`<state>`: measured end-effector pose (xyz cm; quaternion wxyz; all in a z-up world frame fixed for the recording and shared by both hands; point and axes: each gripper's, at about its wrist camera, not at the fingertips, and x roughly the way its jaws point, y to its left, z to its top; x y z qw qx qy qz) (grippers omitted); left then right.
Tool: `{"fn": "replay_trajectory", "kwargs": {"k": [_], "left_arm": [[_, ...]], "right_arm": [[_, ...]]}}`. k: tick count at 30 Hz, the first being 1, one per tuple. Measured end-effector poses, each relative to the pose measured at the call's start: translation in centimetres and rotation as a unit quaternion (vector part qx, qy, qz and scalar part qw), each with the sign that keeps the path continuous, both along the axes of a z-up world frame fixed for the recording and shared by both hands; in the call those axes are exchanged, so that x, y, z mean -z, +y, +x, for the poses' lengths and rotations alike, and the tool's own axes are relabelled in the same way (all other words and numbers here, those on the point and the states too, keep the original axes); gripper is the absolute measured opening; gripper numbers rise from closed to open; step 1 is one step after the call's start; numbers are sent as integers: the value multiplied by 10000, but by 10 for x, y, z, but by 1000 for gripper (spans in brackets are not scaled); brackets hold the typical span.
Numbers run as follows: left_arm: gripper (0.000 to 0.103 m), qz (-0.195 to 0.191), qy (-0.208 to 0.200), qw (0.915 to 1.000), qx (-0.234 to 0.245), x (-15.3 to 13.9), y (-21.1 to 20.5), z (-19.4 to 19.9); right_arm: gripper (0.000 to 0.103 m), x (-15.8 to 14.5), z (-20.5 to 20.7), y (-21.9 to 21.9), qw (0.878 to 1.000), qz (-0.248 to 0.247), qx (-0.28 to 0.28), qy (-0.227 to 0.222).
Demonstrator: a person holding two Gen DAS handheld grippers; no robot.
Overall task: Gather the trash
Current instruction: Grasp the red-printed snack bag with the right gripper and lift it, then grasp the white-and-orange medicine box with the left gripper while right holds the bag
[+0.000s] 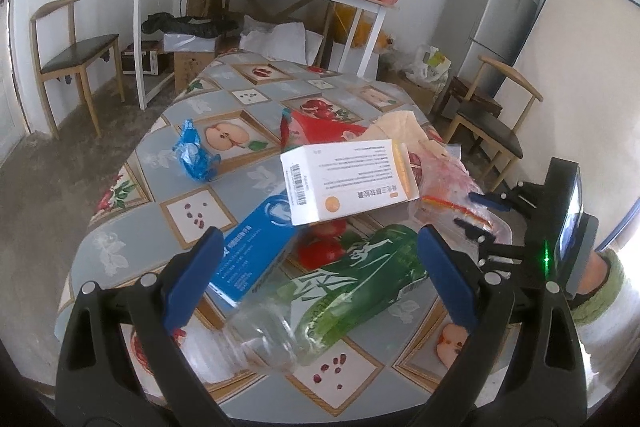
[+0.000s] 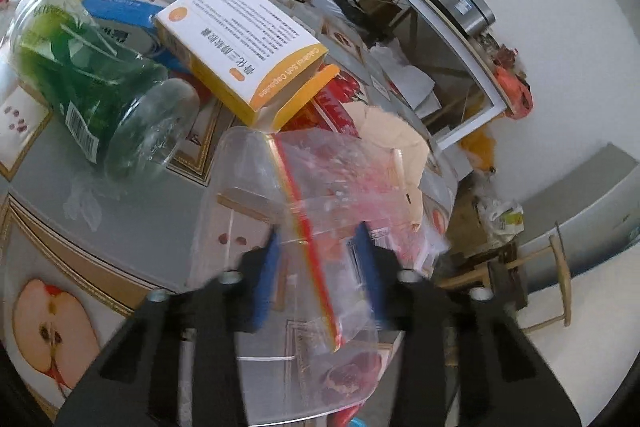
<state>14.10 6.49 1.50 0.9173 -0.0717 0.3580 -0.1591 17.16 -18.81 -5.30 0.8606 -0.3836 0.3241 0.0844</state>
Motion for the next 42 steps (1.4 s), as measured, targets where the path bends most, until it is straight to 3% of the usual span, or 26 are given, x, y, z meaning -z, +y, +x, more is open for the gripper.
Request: {"fn": "replay_trajectory", "kwargs": {"k": [8,13,22,27,33,37,39,42], "left_arm": [[93,49,-165,9999,-1,-8,3,0],[93,149,-296,9994,131,-13,-4,2],[93,314,-245,9977,540,-18,-26,24],[93,260,-172,9978,580,-12,-34,25],[93,344,-149,9965,749,-7,-37,33],[93,368,-17,9898,1374,-6,-40,51],[93,589,121,9833,1720,-1,-47,65],[93,1287,198,9698,2064,6,-63,85]], "right_arm": [[10,-37,-24,-28,9915,868,657,-712],[6,-74,-41,-66,9670,1897,1246,-1158],[6,-79,-48,-107,9334,3187,1444,-795],[6,-83,-46,-139,8961,4134,1513,-563],[6,-92,-50,-161,8791,4370,1713,-830],[5,-92,-46,-164,8751,4452,1708,-823],[5,-90,-45,-165,8729,4511,1693,-768],[5,-87,-43,-164,8721,4548,1662,-711]]}}
